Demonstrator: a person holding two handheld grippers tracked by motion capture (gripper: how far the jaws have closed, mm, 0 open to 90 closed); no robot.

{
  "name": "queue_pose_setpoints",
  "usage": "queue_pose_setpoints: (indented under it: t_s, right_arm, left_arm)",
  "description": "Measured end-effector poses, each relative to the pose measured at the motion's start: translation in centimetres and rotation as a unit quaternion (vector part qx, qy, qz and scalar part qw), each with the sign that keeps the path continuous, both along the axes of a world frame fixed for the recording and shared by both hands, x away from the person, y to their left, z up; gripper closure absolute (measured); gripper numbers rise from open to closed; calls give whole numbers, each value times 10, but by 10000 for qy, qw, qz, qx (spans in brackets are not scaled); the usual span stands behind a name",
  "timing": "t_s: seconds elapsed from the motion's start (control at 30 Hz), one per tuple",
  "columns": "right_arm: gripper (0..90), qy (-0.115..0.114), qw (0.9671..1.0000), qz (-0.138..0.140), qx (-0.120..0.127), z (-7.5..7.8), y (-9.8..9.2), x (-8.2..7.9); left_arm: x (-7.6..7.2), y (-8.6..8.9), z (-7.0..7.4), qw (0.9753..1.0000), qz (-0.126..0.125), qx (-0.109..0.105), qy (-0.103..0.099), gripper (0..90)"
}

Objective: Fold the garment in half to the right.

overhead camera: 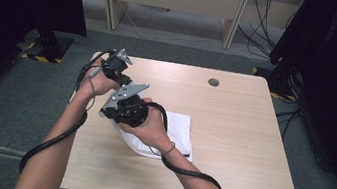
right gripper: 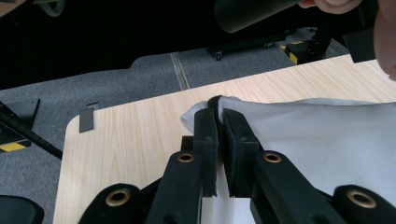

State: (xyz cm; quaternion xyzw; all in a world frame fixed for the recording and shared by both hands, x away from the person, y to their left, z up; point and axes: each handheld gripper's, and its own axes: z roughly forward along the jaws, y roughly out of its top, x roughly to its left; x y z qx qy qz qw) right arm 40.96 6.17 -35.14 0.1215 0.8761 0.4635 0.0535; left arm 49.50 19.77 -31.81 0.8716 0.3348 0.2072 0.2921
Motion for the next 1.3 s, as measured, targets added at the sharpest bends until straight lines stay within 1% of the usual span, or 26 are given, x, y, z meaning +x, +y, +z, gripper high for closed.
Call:
queue_pose_setpoints:
  t_s: [0.2,0.23,0.53,0.83,1.03,1.13,1.3]
  right_arm:
    - [851,7,10000,-9,30,2,2,0]
    - [852,21,10000,-23,70,3,3,0]
    - [851,48,9998,-17,166,8,6,0]
    - [851,53,9999,0,152,7,10,-1]
    - [851,31,9999,21,160,12,13,-1]
    - [852,29,9998,27,182,13,15,-1]
    - [852,38,9998,42,167,12,17,-2]
  left_arm:
    - [0,2,1,10000,16,31,-6,857]
    - [0,3,3,10000,29,28,-17,857]
    - [-1,8,7,9999,68,71,-39,857]
    - [-2,11,6,9999,98,95,-23,856]
    - [-4,13,11,9998,126,106,-65,856]
    - [-4,15,12,9998,137,140,-52,855]
    - [-5,17,10,9998,164,135,-34,855]
